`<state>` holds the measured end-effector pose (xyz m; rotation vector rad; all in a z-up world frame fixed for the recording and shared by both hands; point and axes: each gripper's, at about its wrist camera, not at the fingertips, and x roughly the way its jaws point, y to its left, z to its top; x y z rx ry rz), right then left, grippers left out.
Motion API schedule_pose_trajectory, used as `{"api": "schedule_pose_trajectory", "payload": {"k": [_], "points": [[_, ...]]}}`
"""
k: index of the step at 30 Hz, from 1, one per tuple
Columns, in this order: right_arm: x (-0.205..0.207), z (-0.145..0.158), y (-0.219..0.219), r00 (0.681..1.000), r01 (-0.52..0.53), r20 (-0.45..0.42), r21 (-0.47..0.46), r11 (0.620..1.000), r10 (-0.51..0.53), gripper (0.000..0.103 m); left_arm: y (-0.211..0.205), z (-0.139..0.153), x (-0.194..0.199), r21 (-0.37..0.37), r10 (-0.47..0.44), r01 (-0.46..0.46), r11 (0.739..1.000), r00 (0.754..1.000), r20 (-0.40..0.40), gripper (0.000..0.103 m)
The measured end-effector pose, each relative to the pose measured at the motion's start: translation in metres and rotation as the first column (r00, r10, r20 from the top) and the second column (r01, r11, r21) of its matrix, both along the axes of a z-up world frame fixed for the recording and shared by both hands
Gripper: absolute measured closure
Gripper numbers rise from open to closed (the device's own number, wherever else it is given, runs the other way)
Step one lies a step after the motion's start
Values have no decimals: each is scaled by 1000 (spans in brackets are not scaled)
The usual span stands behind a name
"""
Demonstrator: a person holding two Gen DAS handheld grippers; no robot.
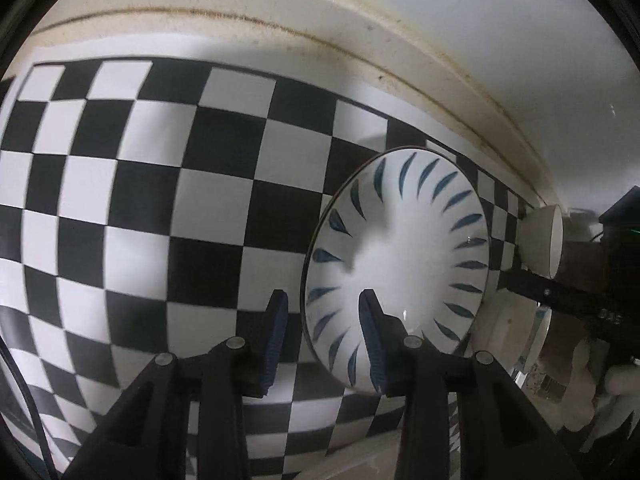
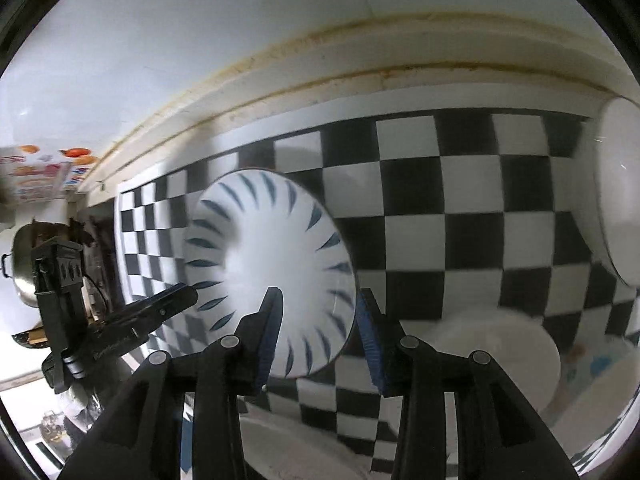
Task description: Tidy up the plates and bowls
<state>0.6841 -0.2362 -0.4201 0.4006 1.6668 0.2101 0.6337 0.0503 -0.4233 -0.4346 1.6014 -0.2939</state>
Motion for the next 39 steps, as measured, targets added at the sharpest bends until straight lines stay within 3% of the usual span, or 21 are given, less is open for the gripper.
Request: {"api": "schedule_pose_trajectory", "payload": {"k": [6, 8, 12, 13, 27, 39], "points": [[10, -35, 6, 998, -29, -55, -31, 999, 28, 63, -6, -13, 4, 26, -10, 10, 1000, 1000, -4, 71], [12, -42, 8, 997, -40, -64, -27, 999, 38, 64, -8, -17, 6, 22, -17, 17, 1000, 1000, -10, 88], [14, -54, 12, 995, -60, -83, -45, 997, 56, 89, -9, -18, 6, 18, -12, 12, 1000, 1000, 2, 91], [13, -55, 13, 995, -61, -78, -43, 997, 58, 89, -10, -18, 6, 23, -12, 12, 1000, 1000, 6, 91], [0, -45, 17, 996, -86, -40, -25, 996, 84, 92, -5, -2, 0, 45, -1, 0, 999, 999, 33, 91], [-21, -3, 19, 996, -86, 35, 11, 996, 86, 94, -2, 33, -21, 55, -5, 0, 998, 996, 85, 91]]}}
